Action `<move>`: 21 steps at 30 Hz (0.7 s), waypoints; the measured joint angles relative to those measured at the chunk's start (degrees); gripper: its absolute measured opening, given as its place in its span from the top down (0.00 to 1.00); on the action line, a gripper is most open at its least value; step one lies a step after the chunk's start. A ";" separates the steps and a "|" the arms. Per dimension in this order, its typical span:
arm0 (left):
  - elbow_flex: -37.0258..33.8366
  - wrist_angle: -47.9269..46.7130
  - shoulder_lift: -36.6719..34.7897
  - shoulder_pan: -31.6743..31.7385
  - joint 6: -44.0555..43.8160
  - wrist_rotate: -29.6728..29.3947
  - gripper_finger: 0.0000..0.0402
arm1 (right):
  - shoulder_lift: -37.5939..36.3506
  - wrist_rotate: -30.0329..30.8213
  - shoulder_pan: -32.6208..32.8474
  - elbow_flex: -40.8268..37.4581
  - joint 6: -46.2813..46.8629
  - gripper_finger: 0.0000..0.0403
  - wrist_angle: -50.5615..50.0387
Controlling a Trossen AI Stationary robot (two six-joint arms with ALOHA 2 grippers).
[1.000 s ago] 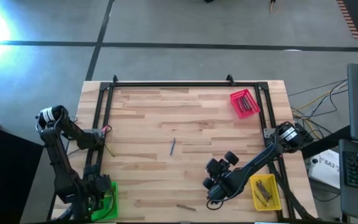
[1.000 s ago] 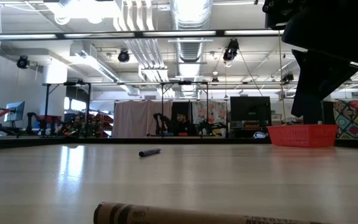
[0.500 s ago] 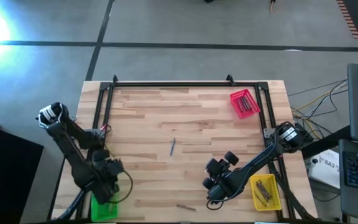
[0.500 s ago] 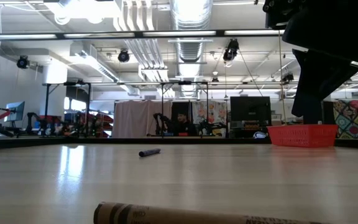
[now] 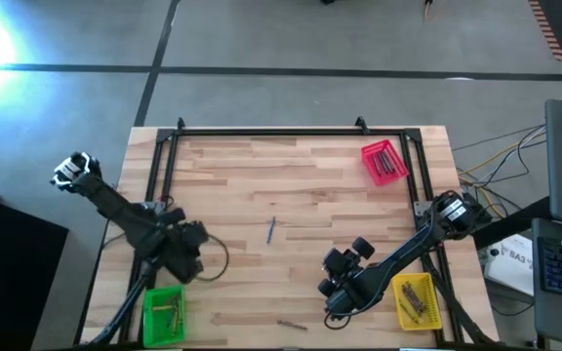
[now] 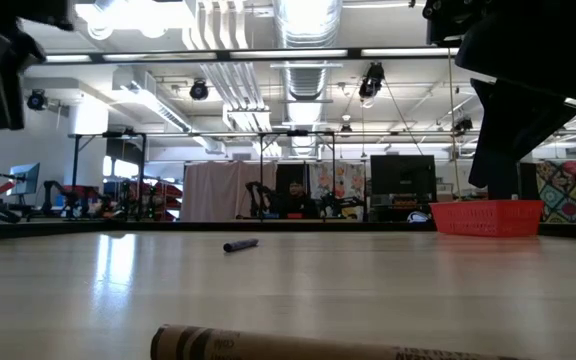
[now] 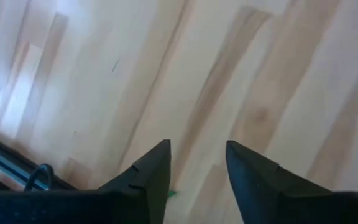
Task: Sort crayons
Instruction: Put the green crayon into the green bin
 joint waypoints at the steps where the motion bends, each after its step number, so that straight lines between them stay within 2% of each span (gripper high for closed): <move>1: -0.37 0.32 0.09 1.82 1.38 0.84 0.64 | 0.00 0.02 0.00 0.00 0.00 0.72 -0.01; 4: -1.76 1.33 0.96 6.96 5.12 3.68 0.58 | 0.00 0.02 0.00 -0.01 0.00 0.72 0.05; 7: -3.52 0.98 1.50 11.52 5.25 4.13 0.52 | 0.00 0.04 0.02 -0.17 0.00 0.72 0.18; 11: -5.80 1.02 1.52 15.28 4.70 5.58 0.50 | 0.00 0.02 0.19 -0.26 0.02 0.72 0.19; 15: -9.21 3.13 0.09 15.78 -1.41 5.48 0.49 | 0.00 0.01 0.63 -0.28 0.06 0.72 0.24; 21: -16.88 11.44 -4.77 13.91 -10.15 6.48 0.49 | 0.00 0.03 1.85 -0.28 0.24 0.72 1.11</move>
